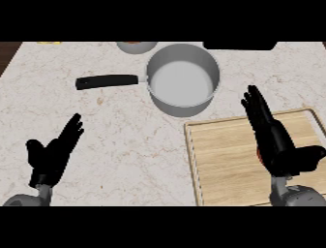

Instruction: Pick the pear from the tray and place it in the pot

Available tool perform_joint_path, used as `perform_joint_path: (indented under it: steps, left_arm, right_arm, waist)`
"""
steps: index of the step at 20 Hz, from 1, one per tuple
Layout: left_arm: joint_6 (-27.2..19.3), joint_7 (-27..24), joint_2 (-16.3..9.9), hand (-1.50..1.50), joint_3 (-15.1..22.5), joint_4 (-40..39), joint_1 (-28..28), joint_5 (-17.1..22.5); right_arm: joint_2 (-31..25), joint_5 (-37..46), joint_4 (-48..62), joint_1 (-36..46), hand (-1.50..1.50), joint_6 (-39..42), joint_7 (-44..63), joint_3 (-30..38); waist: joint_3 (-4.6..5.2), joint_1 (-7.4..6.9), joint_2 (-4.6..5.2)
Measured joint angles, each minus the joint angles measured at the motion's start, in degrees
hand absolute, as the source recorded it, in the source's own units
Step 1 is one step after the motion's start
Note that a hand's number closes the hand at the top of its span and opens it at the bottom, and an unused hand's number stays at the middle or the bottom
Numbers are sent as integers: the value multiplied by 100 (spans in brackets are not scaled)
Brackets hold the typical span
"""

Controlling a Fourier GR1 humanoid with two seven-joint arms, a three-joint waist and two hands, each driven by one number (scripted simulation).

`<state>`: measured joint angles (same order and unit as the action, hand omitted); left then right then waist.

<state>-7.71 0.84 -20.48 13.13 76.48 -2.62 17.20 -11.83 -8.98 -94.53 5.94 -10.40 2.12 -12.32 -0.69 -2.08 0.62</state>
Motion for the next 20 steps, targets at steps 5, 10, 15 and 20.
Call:
perform_joint_path:
  steps: [5, 10, 15, 20]
  left_arm:
    - [-355, -16, -117, 0, -422, 349, -337, -13]
    - [-600, -32, -152, 0, -740, 681, -707, 59]
    - [-708, 209, -225, 0, -876, 885, -973, 110]
    - [-859, 495, -224, 0, -851, 1137, -1049, 48]
  right_arm:
    - [-102, -1042, 450, 126, 150, 743, -1266, 1107]
    - [-583, -1080, 1214, 108, -150, 1025, -2544, 2102]
    - [-583, -1641, 2351, 126, -150, 2022, -4223, 2852]
    - [-1138, -1654, 3552, 164, -150, 3004, -5267, 3244]
  waist:
    - [7, 126, -32]
    - [6, 139, -4]
    - [-2, 83, 19]
    - [20, 63, 0]
